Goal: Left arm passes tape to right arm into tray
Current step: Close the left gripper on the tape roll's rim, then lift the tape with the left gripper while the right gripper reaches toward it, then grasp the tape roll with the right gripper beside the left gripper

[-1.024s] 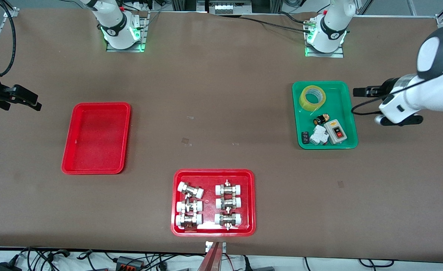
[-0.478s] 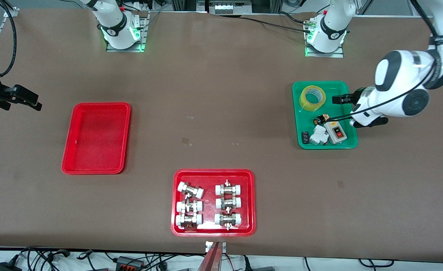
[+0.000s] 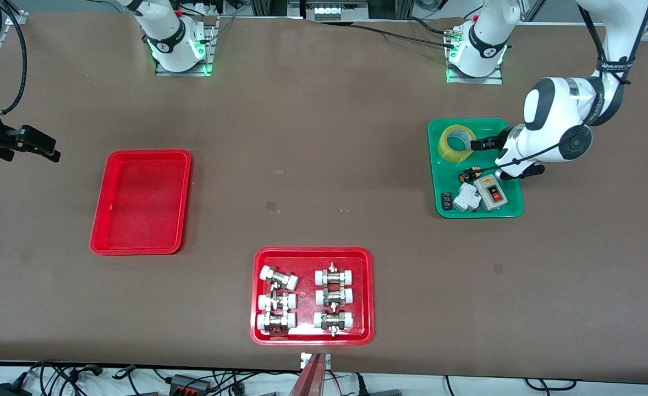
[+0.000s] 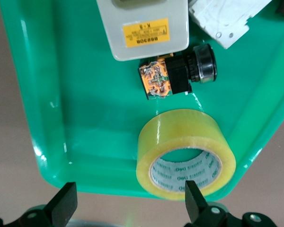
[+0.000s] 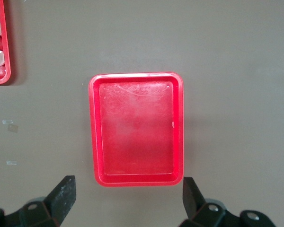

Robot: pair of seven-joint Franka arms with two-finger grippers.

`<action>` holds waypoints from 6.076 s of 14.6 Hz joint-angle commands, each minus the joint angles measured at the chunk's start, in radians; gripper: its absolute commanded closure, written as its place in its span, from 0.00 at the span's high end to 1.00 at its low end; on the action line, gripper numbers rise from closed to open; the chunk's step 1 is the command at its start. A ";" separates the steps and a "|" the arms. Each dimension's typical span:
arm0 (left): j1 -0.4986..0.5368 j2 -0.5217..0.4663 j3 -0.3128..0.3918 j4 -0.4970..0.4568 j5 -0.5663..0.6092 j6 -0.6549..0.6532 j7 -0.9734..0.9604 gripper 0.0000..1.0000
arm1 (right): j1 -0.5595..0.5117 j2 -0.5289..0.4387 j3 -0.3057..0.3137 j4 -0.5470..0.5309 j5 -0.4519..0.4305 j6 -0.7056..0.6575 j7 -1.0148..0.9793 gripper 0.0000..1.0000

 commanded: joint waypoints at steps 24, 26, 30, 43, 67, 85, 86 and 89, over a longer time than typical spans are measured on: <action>0.008 0.049 -0.064 0.000 -0.028 -0.005 0.005 0.13 | -0.010 -0.007 0.007 -0.007 -0.008 -0.008 -0.013 1.00; 0.004 0.044 -0.068 0.041 -0.028 -0.053 0.000 0.12 | -0.011 -0.007 0.007 -0.007 -0.008 -0.008 -0.010 1.00; 0.008 0.047 -0.070 0.171 -0.026 -0.186 0.010 0.12 | -0.016 0.001 0.006 -0.007 -0.006 -0.006 -0.009 1.00; -0.002 0.056 -0.283 0.633 -0.280 -0.538 -0.096 0.02 | 0.105 0.042 0.012 0.014 0.008 -0.190 -0.009 1.00; -0.208 0.204 -0.309 0.913 -0.690 -0.297 -0.422 0.01 | 0.487 0.157 0.010 0.102 0.879 0.109 0.180 1.00; -0.197 0.200 -0.309 0.913 -0.692 -0.308 -0.391 0.01 | 0.519 0.202 0.010 0.102 0.957 0.124 0.162 1.00; -0.199 0.200 -0.309 0.913 -0.692 -0.308 -0.389 0.01 | 0.521 0.203 0.010 0.102 0.956 0.124 0.162 1.00; -0.197 0.200 -0.309 0.913 -0.694 -0.308 -0.389 0.01 | 0.522 0.208 0.010 0.102 0.957 0.124 0.163 0.96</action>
